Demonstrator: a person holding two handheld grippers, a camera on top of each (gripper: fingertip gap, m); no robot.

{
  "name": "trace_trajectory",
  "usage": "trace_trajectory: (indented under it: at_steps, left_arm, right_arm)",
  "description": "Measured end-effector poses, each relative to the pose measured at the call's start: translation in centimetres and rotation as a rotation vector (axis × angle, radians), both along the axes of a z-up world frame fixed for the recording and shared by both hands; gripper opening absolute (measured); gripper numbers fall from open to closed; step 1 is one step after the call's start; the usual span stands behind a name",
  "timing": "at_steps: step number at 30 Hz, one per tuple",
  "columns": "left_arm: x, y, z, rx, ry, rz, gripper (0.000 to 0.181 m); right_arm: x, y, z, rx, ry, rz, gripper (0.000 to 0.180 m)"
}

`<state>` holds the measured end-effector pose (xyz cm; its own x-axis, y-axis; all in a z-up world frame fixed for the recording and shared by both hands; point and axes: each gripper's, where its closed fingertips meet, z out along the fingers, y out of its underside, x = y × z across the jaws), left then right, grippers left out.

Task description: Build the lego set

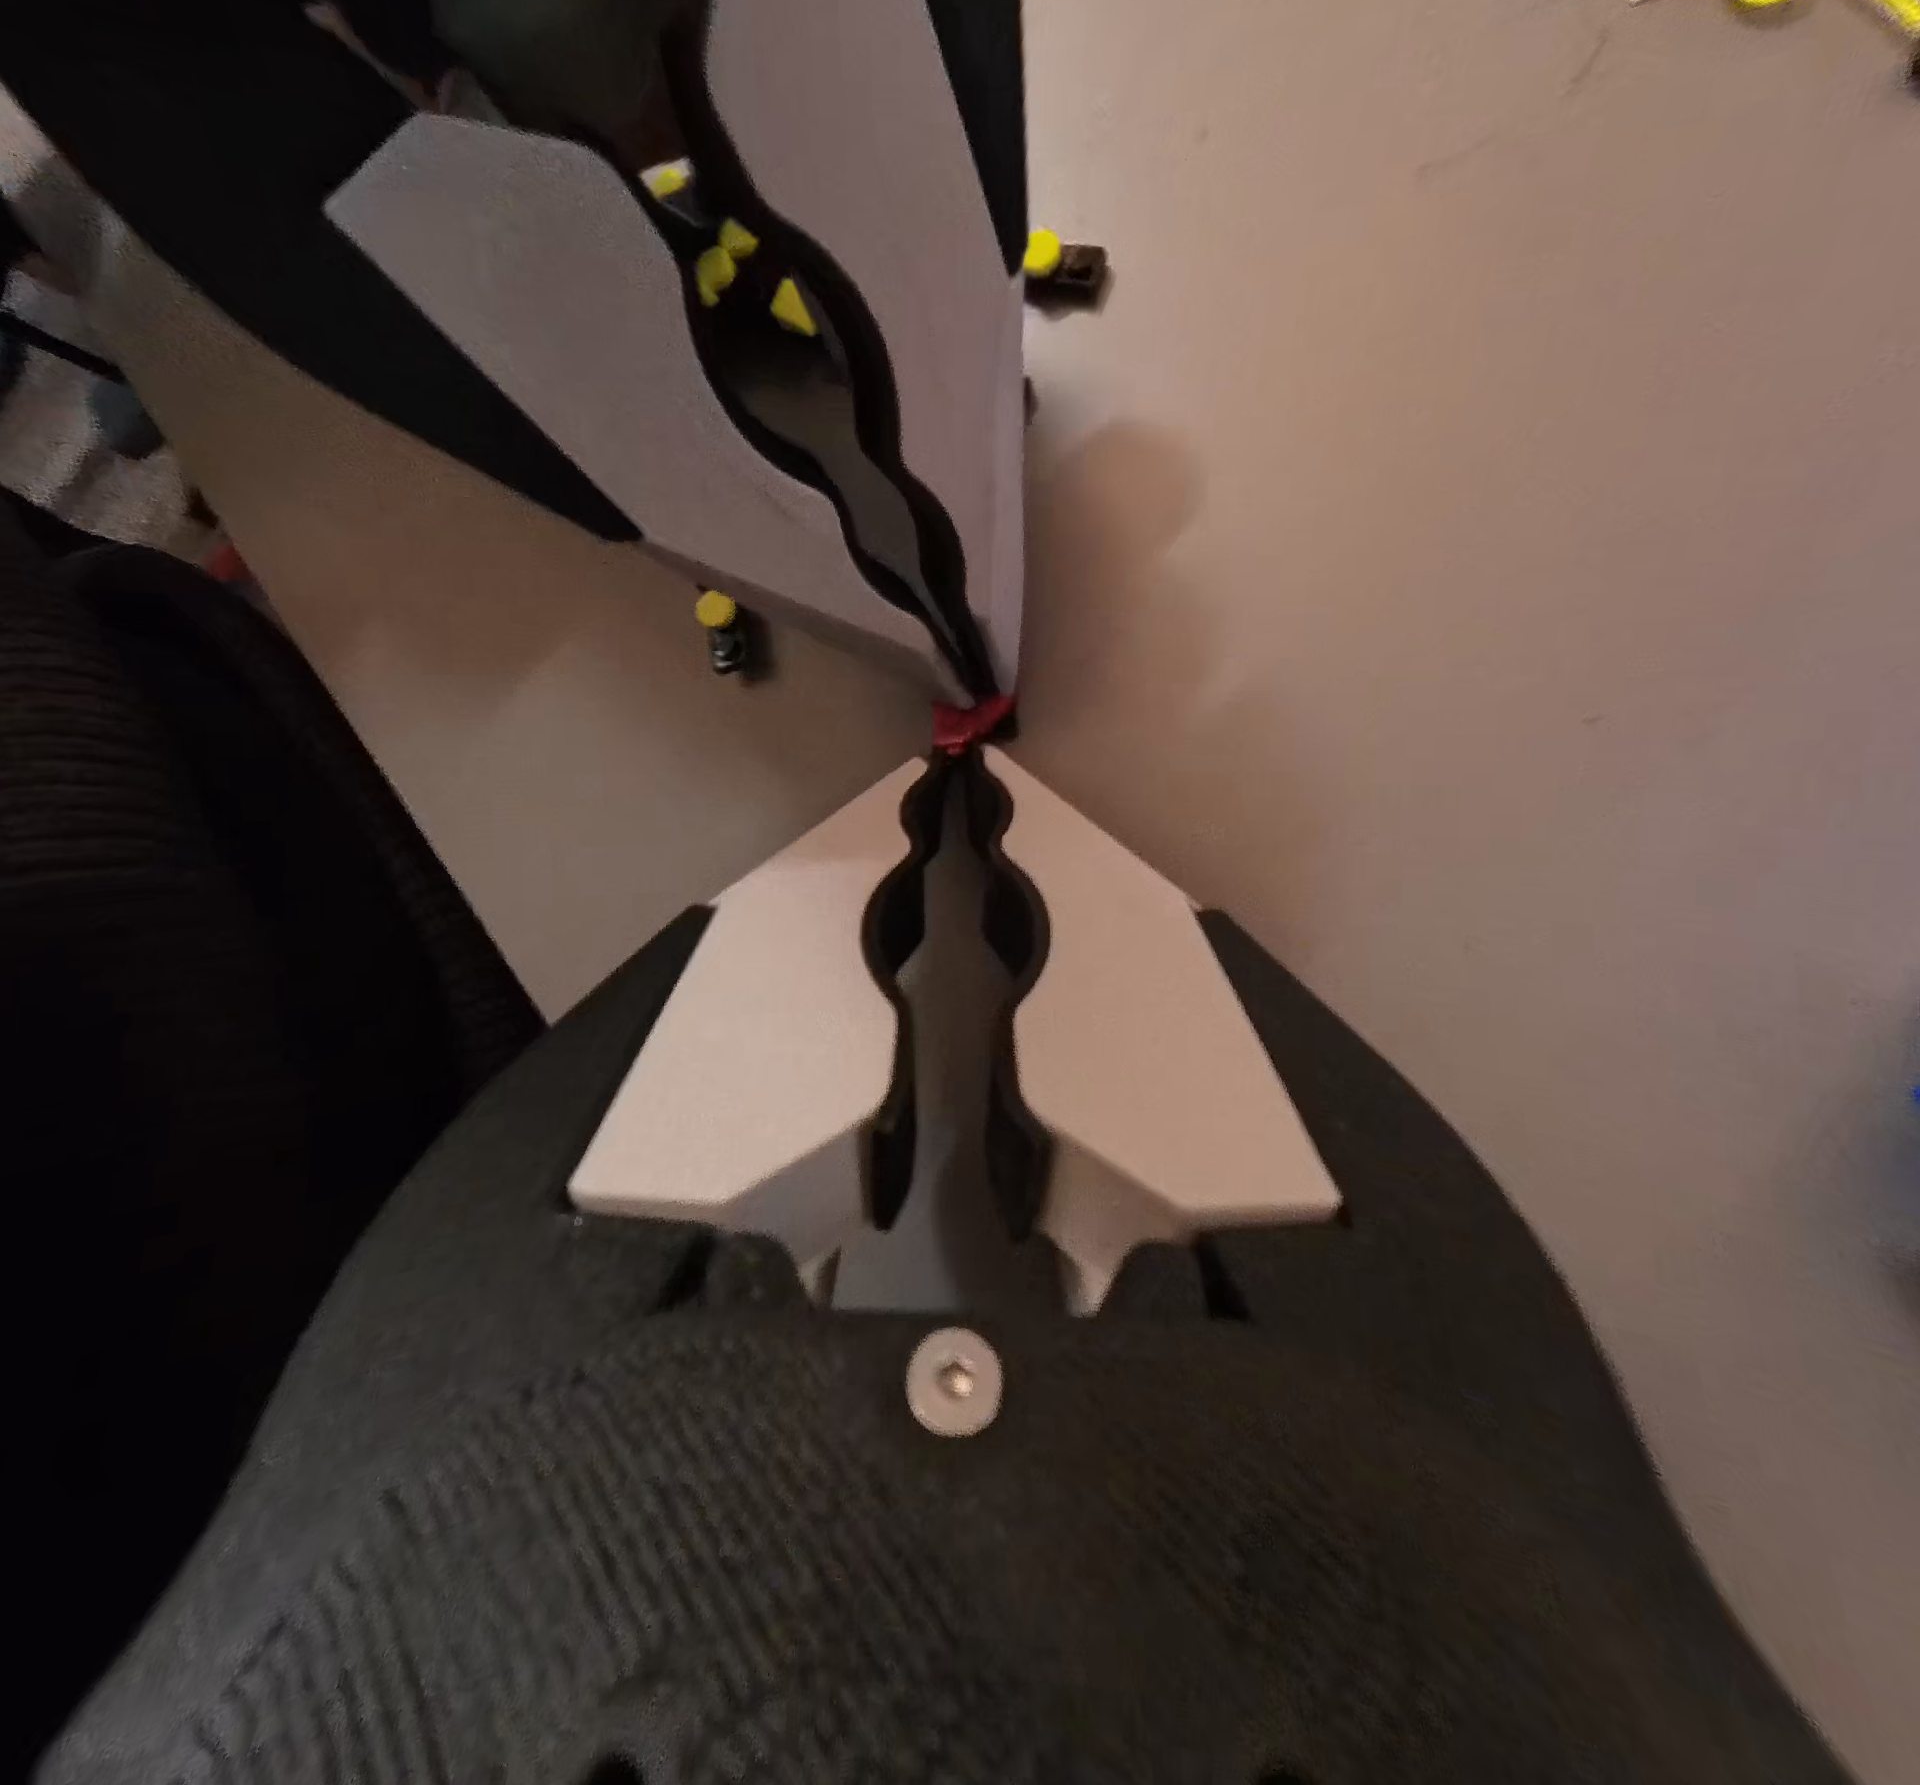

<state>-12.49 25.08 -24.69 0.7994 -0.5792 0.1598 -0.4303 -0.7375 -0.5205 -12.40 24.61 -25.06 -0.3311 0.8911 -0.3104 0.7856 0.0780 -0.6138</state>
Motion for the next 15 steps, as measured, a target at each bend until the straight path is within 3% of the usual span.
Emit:
trace_trajectory:
  at_steps: [2, 3, 4, 5, 10, 15]
  left_arm:
    - [-0.3, -0.2, 0.3, -0.013, -0.028, 0.032, 0.005]
    - [-0.7, -0.1, 0.5, 0.006, -0.019, 0.049, 0.015]
    - [-1.1, -0.2, 0.9, 0.031, -0.012, 0.062, 0.036]
    - [-1.2, -0.3, 1.4, 0.053, -0.022, 0.069, 0.039]
    - [-1.1, -1.5, 3.4, 0.174, -0.067, 0.064, 0.048]
    - [-0.5, -2.2, 6.0, 0.372, -0.123, 0.045, 0.049]
  right_arm:
    - [0.0, -0.5, 0.5, -0.052, 0.009, 0.015, 0.002]
    - [0.0, -0.5, 0.7, -0.059, 0.019, 0.013, 0.002]
    - [-0.1, -0.3, 1.0, -0.054, 0.031, 0.007, 0.002]
    - [-0.2, -0.1, 1.2, -0.051, 0.041, 0.003, 0.002]
    - [-0.3, 0.0, 2.1, -0.126, 0.052, -0.01, 0.002]
    - [-0.6, -1.6, 5.7, -0.412, 0.104, -0.014, 0.002]
